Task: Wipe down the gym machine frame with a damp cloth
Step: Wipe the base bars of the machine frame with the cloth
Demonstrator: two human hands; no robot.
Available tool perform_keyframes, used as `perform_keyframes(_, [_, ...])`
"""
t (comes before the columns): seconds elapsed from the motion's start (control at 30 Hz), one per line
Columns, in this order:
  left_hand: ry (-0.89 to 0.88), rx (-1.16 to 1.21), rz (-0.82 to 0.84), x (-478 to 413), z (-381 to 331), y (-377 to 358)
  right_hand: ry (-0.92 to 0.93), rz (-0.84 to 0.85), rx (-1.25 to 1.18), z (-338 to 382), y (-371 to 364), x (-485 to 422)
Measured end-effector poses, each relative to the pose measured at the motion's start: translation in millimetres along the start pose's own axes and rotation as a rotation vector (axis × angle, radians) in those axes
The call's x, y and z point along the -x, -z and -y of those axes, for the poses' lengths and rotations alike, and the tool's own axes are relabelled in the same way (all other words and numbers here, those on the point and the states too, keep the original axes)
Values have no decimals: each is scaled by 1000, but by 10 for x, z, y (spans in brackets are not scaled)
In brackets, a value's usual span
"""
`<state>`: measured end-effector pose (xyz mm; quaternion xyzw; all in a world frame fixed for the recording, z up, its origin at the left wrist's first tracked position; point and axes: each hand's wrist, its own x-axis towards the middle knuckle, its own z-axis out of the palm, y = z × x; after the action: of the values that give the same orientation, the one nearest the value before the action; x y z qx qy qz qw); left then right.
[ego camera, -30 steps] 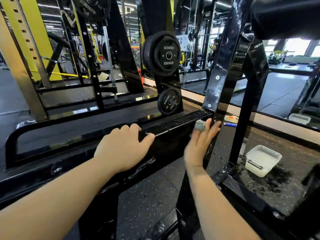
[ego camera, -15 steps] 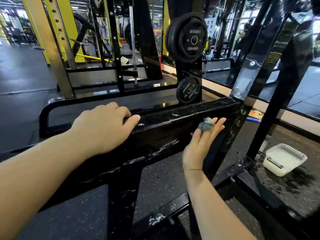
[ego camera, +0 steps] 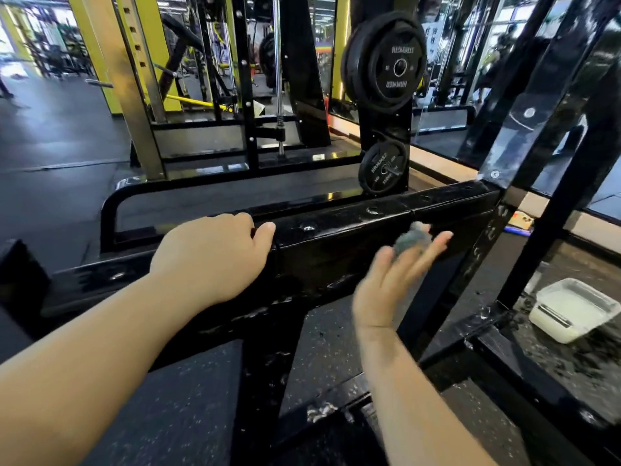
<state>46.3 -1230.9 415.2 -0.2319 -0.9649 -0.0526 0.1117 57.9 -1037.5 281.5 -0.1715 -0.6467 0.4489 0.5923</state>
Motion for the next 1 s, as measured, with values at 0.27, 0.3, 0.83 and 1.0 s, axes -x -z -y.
perform_keyframes(0.27, [-6, 4, 23, 33, -24, 46, 739, 261, 248, -168, -32, 651])
perform_keyframes(0.3, [-8, -3, 25, 32, -28, 46, 641, 184, 256, -249, 13, 461])
perform_keyframes(0.83, [-131, -177, -24, 126, -22, 44, 30, -21, -134, -130, 226, 422])
perform_keyframes(1.0, [-164, -183, 16, 104, 3, 53, -188, -272, -211, 177, 236, -287])
